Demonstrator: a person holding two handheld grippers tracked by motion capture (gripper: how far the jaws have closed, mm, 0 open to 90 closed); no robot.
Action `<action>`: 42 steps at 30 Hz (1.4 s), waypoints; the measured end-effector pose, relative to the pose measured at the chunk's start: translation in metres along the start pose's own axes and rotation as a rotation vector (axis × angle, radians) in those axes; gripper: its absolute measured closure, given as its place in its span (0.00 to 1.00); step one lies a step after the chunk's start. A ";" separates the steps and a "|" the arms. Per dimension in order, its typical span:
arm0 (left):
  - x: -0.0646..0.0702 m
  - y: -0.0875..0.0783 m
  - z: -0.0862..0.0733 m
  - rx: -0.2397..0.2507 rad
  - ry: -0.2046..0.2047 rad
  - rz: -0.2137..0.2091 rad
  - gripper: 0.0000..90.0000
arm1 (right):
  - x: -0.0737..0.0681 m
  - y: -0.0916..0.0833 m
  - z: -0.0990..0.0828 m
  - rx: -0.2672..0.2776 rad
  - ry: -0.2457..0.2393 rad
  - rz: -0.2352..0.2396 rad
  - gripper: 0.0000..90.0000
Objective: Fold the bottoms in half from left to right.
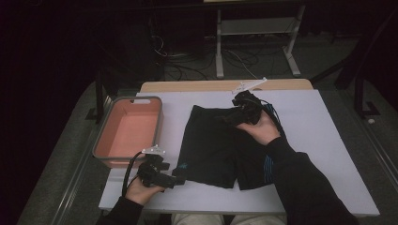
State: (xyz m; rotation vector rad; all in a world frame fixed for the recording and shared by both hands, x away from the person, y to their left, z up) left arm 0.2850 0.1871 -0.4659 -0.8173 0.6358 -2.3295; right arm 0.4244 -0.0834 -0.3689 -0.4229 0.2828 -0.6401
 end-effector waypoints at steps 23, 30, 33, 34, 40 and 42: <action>-0.011 0.001 -0.009 -0.016 -0.061 -0.001 0.58 | -0.001 0.073 -0.003 -0.060 0.053 0.062 0.00; -0.017 0.009 -0.006 0.009 -0.067 0.026 0.89 | 0.002 0.093 -0.005 -0.052 0.085 0.047 0.00; -0.017 0.008 -0.005 0.004 -0.078 0.007 0.95 | 0.004 0.103 -0.006 -0.050 0.098 0.044 0.00; -0.017 0.008 -0.005 0.003 -0.081 0.001 0.95 | 0.004 0.105 -0.006 -0.050 0.098 0.044 0.00; -0.014 0.006 -0.004 -0.001 -0.068 -0.008 0.95 | 0.010 0.120 -0.003 -0.056 0.108 0.027 0.00; -0.011 0.005 -0.004 0.003 -0.061 -0.018 0.95 | 0.013 0.124 0.000 -0.049 0.115 0.011 0.00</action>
Point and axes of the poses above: each handheld gripper's, and its own axes: y roughly forward along the jaws, z roughly out of its top, x roughly to its right, the point moved 4 cm from there along y, roughly forward along the jaws, and after that the axes turned 10 degrees about x, right-handed, at the moved point
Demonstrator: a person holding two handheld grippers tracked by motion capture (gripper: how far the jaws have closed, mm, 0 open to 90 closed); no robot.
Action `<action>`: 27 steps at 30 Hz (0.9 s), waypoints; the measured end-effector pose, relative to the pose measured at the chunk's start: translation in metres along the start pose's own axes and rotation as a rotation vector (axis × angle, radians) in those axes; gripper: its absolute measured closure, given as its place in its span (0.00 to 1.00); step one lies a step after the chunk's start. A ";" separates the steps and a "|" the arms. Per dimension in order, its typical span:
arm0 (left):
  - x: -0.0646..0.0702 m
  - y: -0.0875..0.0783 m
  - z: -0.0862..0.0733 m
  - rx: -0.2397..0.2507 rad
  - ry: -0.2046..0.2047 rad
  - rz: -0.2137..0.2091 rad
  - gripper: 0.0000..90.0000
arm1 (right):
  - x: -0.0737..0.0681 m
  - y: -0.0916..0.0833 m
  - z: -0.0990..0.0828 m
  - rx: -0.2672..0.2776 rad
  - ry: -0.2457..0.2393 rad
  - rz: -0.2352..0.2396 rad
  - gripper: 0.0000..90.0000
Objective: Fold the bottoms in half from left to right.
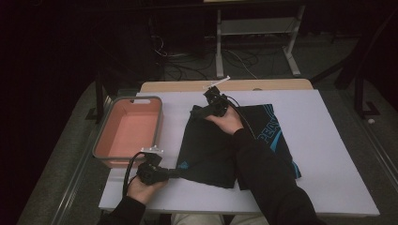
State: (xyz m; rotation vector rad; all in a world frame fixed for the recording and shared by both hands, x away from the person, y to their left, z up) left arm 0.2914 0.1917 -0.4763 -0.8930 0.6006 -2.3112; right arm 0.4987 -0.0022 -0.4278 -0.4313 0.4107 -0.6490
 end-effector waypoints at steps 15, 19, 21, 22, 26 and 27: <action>0.006 -0.002 0.002 0.021 0.026 -0.047 0.95 | 0.016 0.032 0.009 0.017 0.106 -0.078 0.23; 0.009 -0.001 0.002 0.018 0.028 -0.069 0.95 | 0.014 0.042 0.009 0.015 0.118 -0.088 0.30; 0.010 -0.001 0.002 0.016 0.036 -0.074 0.95 | 0.013 0.049 0.008 0.004 0.115 -0.095 0.34; 0.010 -0.001 0.003 0.015 0.040 -0.078 0.95 | 0.013 0.051 0.008 -0.002 0.116 -0.099 0.35; 0.012 0.000 0.003 0.015 0.045 -0.098 0.95 | 0.011 0.060 0.010 -0.007 0.112 -0.122 0.48; 0.012 0.000 0.003 0.018 0.048 -0.110 0.95 | 0.011 0.062 0.010 -0.010 0.108 -0.127 0.51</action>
Point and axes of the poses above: each handheld gripper's, and its own axes: y roughly forward along the jaws, z roughly out of its top, x roughly to its right, the point moved 4 cm from there along y, roughly forward along the jaws, and after that the axes turned 10 degrees about x, right-handed, at the moved point
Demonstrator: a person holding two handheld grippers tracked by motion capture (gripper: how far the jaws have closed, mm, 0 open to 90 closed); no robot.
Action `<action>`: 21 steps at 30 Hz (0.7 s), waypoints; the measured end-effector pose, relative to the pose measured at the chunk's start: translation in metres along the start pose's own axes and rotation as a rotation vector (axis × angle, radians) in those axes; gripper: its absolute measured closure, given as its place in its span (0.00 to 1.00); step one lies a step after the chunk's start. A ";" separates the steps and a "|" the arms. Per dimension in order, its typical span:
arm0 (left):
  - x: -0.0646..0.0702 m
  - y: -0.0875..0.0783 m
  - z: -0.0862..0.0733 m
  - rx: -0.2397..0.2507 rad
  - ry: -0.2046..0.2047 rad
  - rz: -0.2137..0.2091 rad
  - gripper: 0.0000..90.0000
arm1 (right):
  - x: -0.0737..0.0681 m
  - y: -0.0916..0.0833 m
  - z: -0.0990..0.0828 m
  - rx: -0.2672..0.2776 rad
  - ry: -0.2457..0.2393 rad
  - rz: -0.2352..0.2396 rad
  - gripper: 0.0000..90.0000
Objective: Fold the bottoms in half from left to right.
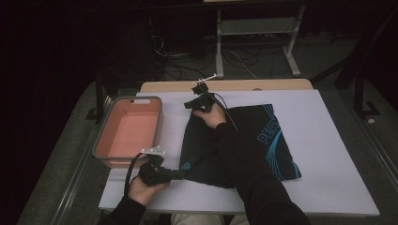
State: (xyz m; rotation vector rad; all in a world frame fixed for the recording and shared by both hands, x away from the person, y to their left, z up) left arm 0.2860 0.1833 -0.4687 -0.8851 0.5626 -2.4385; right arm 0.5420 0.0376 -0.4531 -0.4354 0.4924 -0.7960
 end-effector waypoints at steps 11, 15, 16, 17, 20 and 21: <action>0.005 0.004 -0.001 -0.017 0.021 -0.055 0.95 | 0.003 0.013 -0.011 -0.049 -0.013 -0.068 0.63; 0.006 0.005 -0.001 -0.022 0.026 -0.066 0.95 | 0.004 0.016 -0.013 -0.046 -0.011 -0.092 0.65; 0.006 0.005 -0.001 -0.022 0.026 -0.067 0.95 | 0.004 0.017 -0.015 -0.050 -0.012 -0.094 0.66; 0.006 0.005 -0.001 -0.022 0.026 -0.070 0.95 | 0.004 0.018 -0.015 -0.052 -0.017 -0.095 0.66; 0.006 0.005 -0.001 -0.022 0.025 -0.072 0.95 | 0.004 0.021 -0.018 -0.059 -0.018 -0.104 0.67; 0.006 0.005 -0.001 -0.023 0.026 -0.073 0.95 | 0.004 0.021 -0.019 -0.059 -0.016 -0.107 0.67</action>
Point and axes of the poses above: each handheld gripper's, and its own axes: y roughly forward along the jaws, z roughly out of its top, x roughly to its right, the point moved 4 cm from there along y, roughly forward along the jaws, and after that the axes turned 10 degrees about x, right-handed, at the moved point
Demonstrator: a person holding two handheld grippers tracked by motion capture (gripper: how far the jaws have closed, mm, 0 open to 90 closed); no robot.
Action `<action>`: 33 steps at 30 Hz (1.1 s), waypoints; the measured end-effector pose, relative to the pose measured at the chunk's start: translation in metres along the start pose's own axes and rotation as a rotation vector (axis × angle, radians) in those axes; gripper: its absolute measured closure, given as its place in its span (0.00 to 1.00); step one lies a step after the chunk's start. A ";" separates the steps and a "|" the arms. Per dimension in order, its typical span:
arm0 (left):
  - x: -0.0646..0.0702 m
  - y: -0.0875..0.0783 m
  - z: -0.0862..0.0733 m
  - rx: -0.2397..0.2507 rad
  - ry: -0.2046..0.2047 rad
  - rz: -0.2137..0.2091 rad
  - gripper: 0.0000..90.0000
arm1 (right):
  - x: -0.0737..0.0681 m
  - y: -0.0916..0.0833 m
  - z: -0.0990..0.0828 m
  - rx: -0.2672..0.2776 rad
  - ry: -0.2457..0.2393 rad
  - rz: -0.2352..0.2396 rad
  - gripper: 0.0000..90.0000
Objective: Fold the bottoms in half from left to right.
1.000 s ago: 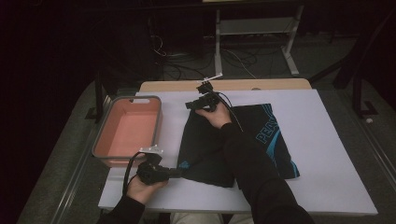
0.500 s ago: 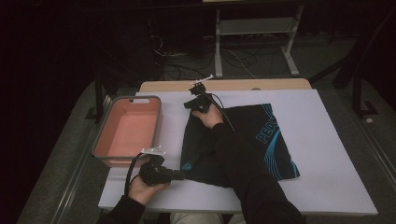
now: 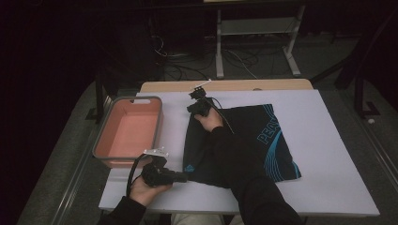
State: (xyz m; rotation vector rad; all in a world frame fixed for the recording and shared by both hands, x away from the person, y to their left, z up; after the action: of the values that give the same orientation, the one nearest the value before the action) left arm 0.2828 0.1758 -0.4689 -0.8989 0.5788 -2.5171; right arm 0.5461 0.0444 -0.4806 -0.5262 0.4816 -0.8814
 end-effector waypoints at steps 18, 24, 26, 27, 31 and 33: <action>0.000 0.000 0.001 0.001 0.003 -0.010 0.95 | -0.004 0.007 -0.003 0.013 -0.022 -0.089 0.89; 0.002 0.000 0.001 0.007 0.007 -0.017 0.95 | -0.004 0.002 0.001 0.008 -0.041 -0.107 0.93; 0.003 -0.001 0.002 0.013 0.012 -0.020 0.95 | -0.002 0.000 0.003 0.013 -0.036 -0.098 0.94; 0.004 -0.001 0.002 0.017 0.012 -0.021 0.95 | -0.002 -0.002 0.005 0.016 -0.033 -0.090 0.94; 0.007 0.000 0.004 0.032 0.027 -0.033 0.95 | 0.003 -0.011 0.011 0.032 -0.021 -0.066 0.94; 0.009 0.000 0.005 0.037 0.031 -0.046 0.95 | 0.005 -0.015 0.013 0.039 -0.006 -0.049 0.94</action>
State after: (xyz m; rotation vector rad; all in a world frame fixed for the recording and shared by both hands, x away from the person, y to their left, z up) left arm 0.2796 0.1697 -0.4606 -0.8706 0.5246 -2.5785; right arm 0.5475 0.0354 -0.4618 -0.5064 0.4464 -0.9341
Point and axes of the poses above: each handheld gripper's, and its own axes: y roughly forward along the jaws, z roughly out of its top, x roughly to its right, the point moved 4 cm from there along y, roughly forward along the jaws, and after that the axes turned 10 degrees about x, right-handed, at the moved point
